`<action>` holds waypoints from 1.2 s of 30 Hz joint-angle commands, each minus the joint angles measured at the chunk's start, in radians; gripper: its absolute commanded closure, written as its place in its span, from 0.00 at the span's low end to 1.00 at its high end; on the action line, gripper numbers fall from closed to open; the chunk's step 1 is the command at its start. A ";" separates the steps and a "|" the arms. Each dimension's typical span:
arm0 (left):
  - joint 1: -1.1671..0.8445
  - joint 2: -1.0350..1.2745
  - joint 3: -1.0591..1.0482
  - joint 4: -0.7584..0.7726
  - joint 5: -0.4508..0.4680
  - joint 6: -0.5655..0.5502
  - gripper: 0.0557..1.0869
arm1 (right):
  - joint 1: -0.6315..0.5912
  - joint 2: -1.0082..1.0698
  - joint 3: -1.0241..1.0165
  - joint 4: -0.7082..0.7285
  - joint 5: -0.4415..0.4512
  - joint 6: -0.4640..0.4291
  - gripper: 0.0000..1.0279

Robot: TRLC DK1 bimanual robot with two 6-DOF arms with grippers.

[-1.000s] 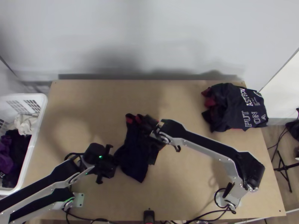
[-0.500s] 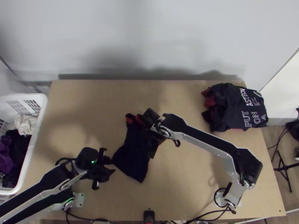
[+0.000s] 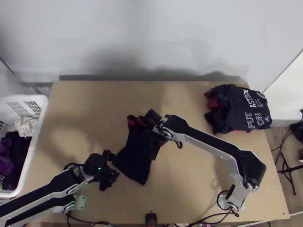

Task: Fold the t-shirt

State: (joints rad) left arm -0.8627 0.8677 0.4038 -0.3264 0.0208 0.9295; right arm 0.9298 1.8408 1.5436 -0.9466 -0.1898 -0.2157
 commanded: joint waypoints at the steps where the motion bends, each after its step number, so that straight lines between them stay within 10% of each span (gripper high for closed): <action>1: -0.033 0.017 -0.043 0.044 -0.022 -0.021 0.06 | 0.001 -0.002 0.001 0.000 0.001 0.001 0.05; 22: 0.010 0.172 -0.079 0.251 -0.027 0.054 0.07 | 0.003 -0.006 -0.002 -0.001 0.001 0.003 0.05; 36: 0.016 0.297 -0.043 0.342 -0.027 0.097 0.65 | 0.006 -0.006 0.004 -0.001 0.001 0.001 0.05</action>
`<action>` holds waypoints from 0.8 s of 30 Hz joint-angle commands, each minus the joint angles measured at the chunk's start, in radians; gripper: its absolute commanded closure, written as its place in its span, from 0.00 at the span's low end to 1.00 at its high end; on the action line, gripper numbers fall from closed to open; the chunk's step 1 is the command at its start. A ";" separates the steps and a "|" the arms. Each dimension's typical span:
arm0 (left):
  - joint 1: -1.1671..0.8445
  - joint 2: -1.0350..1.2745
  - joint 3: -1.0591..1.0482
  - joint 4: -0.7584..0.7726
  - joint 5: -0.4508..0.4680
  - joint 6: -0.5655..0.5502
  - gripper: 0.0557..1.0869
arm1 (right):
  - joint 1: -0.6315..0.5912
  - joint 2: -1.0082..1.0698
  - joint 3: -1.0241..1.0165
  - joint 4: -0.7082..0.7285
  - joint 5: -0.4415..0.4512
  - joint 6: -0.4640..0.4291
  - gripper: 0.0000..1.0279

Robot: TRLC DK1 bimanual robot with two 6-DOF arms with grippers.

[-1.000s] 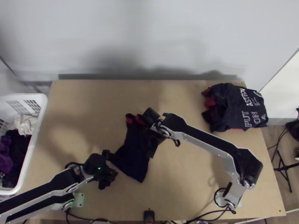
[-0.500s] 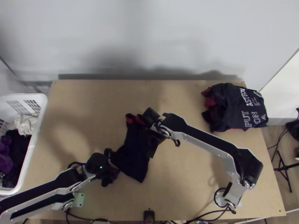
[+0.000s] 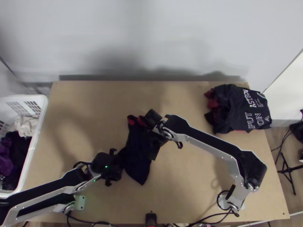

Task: Fold the t-shirt

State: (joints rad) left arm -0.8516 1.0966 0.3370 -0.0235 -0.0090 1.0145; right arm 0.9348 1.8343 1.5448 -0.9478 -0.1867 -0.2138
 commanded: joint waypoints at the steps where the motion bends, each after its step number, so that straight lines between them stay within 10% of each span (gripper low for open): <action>1: 0.003 0.074 0.028 0.039 0.004 0.009 0.68 | 0.001 0.000 0.003 0.000 -0.002 -0.001 0.05; 15: 0.082 0.043 0.149 -0.184 0.178 -0.027 0.97 | -0.008 -0.007 -0.005 0.000 0.000 -0.004 0.05; 24: 0.098 -0.046 0.209 -0.383 0.239 -0.059 0.96 | -0.014 -0.018 -0.005 0.000 -0.002 -0.004 0.05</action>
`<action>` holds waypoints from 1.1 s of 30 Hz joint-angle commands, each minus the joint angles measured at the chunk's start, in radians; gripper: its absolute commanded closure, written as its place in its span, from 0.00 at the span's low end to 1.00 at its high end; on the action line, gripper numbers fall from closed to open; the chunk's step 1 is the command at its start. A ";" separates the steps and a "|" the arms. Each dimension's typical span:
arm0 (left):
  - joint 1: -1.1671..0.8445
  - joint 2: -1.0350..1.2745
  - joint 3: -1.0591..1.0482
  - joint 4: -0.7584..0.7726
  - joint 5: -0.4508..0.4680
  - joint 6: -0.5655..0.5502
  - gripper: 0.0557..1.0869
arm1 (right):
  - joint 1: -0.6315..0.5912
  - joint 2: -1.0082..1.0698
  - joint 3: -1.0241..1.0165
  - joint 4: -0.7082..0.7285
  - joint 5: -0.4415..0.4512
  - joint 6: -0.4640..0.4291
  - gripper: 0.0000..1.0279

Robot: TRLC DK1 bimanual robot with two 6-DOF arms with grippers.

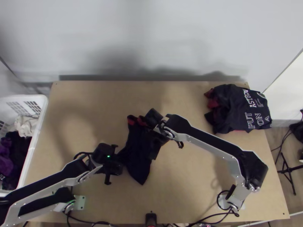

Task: Fold the t-shirt

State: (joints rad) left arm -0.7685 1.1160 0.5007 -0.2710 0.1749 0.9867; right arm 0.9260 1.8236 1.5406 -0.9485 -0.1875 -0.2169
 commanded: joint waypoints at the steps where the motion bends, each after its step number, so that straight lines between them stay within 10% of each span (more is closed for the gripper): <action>1: 0.015 -0.084 0.052 -0.163 0.064 -0.034 0.96 | -0.010 -0.009 0.000 0.001 -0.001 -0.001 0.05; 21: -0.115 -0.381 0.101 -0.544 0.097 -0.178 0.96 | -0.018 -0.032 0.001 -0.001 -0.001 0.005 0.05; 33: 0.218 0.016 0.368 -0.416 0.216 -0.028 0.96 | -0.024 -0.063 -0.022 -0.006 -0.001 -0.001 0.05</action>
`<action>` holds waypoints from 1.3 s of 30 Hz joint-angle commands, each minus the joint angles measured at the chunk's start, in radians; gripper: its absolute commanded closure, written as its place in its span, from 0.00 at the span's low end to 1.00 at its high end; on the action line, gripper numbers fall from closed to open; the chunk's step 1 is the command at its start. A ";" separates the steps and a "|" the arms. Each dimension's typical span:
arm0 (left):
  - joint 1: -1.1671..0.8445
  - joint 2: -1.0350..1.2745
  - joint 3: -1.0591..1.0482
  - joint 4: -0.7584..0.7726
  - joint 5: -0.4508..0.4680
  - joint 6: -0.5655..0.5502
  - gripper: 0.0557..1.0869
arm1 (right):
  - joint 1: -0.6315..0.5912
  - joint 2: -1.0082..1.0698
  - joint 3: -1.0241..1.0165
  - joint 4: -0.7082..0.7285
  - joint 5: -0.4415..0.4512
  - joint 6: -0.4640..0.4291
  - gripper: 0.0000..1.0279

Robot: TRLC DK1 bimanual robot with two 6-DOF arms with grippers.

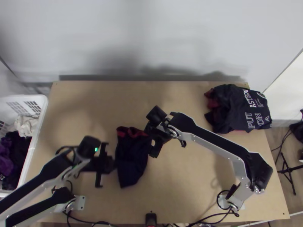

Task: Fold the t-shirt

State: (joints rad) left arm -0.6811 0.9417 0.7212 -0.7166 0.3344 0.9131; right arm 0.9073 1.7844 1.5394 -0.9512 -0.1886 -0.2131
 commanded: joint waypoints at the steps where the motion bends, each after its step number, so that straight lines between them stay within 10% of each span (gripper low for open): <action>1: 0.143 0.220 0.161 0.043 0.061 0.047 0.96 | -0.010 -0.028 -0.027 -0.003 0.000 -0.005 0.05; 32: 0.247 0.980 0.667 0.071 0.057 0.096 0.95 | -0.045 -0.111 -0.087 0.005 -0.011 -0.005 0.05; 35: 0.249 1.017 0.692 0.059 0.051 0.096 0.84 | -0.045 -0.112 -0.090 0.005 -0.012 -0.005 0.05; 39: 0.242 1.039 0.689 0.060 0.023 0.087 0.29 | -0.044 -0.117 -0.098 0.009 -0.015 -0.005 0.05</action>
State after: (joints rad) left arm -0.4412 1.9083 1.3716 -0.6491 0.3840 1.0065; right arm 0.8616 1.6733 1.4513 -0.9463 -0.1989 -0.2176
